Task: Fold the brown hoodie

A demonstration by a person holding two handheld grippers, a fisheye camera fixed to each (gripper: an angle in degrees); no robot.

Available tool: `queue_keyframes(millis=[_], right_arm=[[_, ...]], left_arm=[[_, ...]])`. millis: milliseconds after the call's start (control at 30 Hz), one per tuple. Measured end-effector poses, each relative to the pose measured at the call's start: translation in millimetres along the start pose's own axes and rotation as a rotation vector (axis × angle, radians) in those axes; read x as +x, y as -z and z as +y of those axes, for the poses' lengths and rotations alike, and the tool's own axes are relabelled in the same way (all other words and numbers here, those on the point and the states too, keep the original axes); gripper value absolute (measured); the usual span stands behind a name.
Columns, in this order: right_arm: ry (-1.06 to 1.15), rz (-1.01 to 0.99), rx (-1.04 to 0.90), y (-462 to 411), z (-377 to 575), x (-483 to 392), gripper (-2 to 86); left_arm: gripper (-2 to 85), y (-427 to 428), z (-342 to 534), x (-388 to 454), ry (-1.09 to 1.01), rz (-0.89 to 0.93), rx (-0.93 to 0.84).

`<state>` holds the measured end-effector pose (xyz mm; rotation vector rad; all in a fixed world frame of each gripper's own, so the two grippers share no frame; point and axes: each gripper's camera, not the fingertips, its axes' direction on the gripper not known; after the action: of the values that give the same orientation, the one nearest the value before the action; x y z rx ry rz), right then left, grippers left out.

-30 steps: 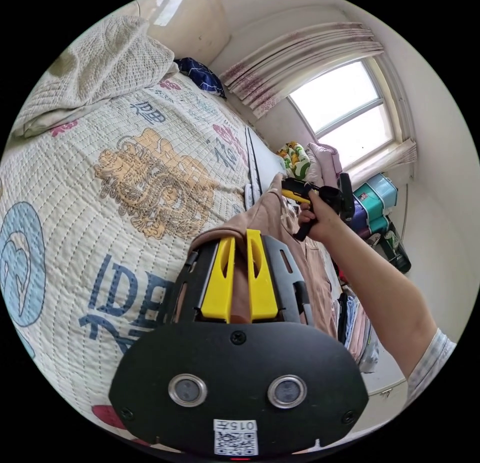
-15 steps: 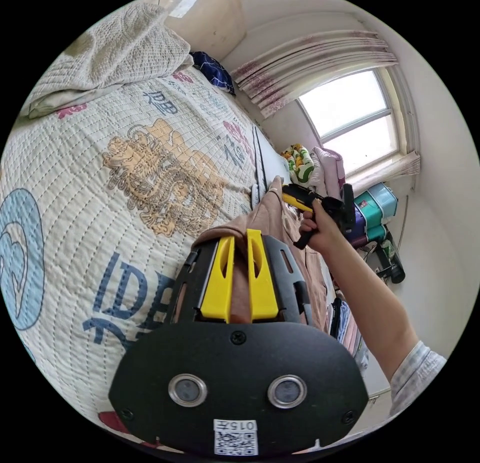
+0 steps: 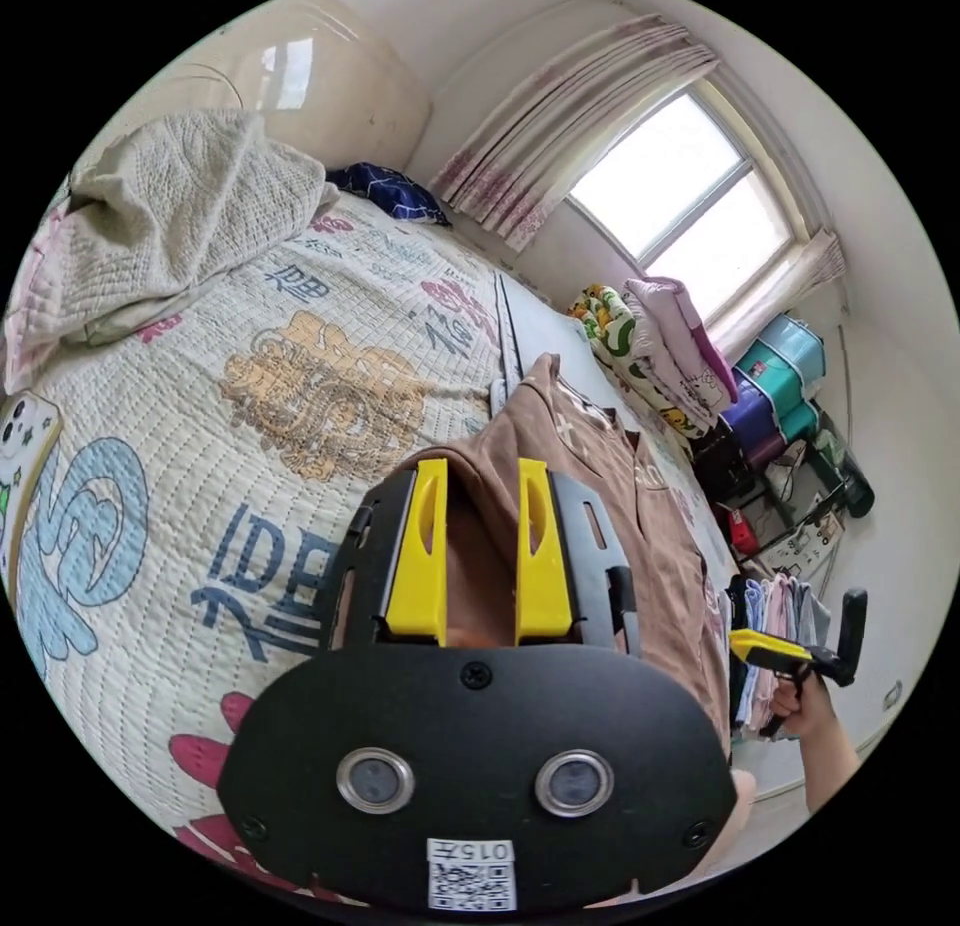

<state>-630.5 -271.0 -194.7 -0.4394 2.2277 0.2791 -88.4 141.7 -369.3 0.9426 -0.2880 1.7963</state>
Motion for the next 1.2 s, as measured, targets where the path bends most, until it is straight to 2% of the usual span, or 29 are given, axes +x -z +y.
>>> queue_keyframes(millis=[167, 300, 367, 433, 500, 567, 667, 800, 867, 1000, 1100, 1200], right_arm=[[-0.109, -0.122, -0.046, 41.9, 84.5, 14.5, 11.5], [-0.111, -0.192, -0.084, 46.6, 84.7, 3.9, 10.0], [-0.113, -0.259, -0.113, 48.9, 75.6, -2.3, 6.8], [-0.123, -0.27, -0.135, 51.8, 69.6, -6.4, 4.2], [-0.13, -0.23, -0.14, 60.3, 65.2, -12.2, 2.4], [-0.112, -0.211, -0.107, 79.2, 62.5, -22.3, 1.4], [-0.112, -0.222, -0.057, 100.3, 63.5, -30.9, 2.1], [-0.153, -0.249, -0.008, 119.1, 65.0, -37.5, 6.3], [-0.187, -0.28, 0.008, 125.9, 58.5, -45.6, 9.4], [-0.21, -0.275, 0.012, 123.9, 41.9, -68.7, 9.6], [-0.226, -0.253, -0.024, 110.6, 30.4, -89.5, 6.2], [-0.229, -0.189, -0.09, 92.1, 26.0, -109.5, 3.1]], left_arm=[[9.5, -6.7, 30.5, 65.6, -0.158, 0.052, -0.04], [8.5, -23.9, 65.3, 119.9, -0.296, 0.133, -0.121], [8.4, -45.2, 88.5, 149.9, -0.358, 0.208, -0.25], [8.4, -45.1, 104.6, 171.5, -0.419, 0.193, -0.262], [8.3, -30.9, 118.3, 199.3, -0.523, 0.261, -0.245], [8.6, -11.9, 143.7, 243.6, -0.704, 0.552, -0.316], [9.8, 1.6, 201.2, 296.1, -0.925, 0.842, -0.5], [10.4, 7.1, 284.8, 342.9, -1.205, 0.823, -0.639], [11.1, -1.0, 324.1, 359.2, -1.283, 0.735, -0.695], [11.2, 1.5, 339.0, 365.8, -1.299, 0.703, -0.657], [9.4, -0.5, 338.9, 364.2, -1.287, 0.635, -0.631], [3.8, -17.2, 352.7, 362.2, -1.332, 0.451, -0.601]])
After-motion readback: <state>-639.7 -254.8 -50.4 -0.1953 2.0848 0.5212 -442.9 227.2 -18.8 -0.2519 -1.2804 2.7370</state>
